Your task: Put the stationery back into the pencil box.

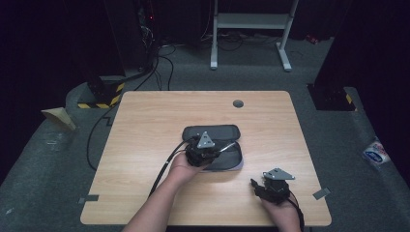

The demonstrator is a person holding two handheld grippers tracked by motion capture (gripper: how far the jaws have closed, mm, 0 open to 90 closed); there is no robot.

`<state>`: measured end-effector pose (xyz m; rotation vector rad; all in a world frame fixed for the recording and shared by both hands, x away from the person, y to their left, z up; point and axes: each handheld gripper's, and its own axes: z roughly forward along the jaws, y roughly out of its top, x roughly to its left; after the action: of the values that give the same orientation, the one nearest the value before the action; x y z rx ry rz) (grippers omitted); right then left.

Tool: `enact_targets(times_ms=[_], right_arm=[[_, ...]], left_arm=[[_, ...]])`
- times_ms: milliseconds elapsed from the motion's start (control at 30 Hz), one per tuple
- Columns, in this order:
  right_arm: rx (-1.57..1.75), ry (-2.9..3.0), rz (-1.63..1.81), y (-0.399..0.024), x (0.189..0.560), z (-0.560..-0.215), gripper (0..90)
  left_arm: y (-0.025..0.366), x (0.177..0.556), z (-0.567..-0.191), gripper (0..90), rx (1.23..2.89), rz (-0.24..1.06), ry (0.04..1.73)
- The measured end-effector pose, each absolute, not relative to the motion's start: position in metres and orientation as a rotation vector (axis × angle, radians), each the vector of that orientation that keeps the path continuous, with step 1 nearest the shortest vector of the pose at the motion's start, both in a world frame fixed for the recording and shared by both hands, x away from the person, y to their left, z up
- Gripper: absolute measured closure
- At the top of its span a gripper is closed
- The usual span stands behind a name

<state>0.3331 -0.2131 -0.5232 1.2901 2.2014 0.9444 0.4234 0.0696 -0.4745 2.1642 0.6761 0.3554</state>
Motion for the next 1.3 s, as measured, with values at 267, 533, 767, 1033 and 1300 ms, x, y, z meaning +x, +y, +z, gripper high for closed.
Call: enact_targets(times_ms=[267,533,767,1033,1300], right_arm=[[1.292,2.200,0.946,-0.213,0.333,-0.523,41.0],[1.292,2.200,0.946,-0.213,0.333,-0.523,41.0],[1.292,2.200,0.946,-0.213,0.333,-0.523,41.0],[1.292,2.200,0.946,-0.213,0.333,-0.523,41.0],[1.287,2.201,0.946,-0.213,0.333,-0.523,41.0]], left_arm=[[0.075,0.422,-0.471,73.3,2.137,0.374,0.745],[0.087,0.416,-0.466,71.2,2.074,0.398,0.803],[0.100,0.404,-0.467,67.2,2.035,0.410,0.858],[0.125,0.386,-0.465,61.2,1.997,0.470,0.913],[0.152,0.373,-0.462,52.4,1.959,0.510,0.972]])
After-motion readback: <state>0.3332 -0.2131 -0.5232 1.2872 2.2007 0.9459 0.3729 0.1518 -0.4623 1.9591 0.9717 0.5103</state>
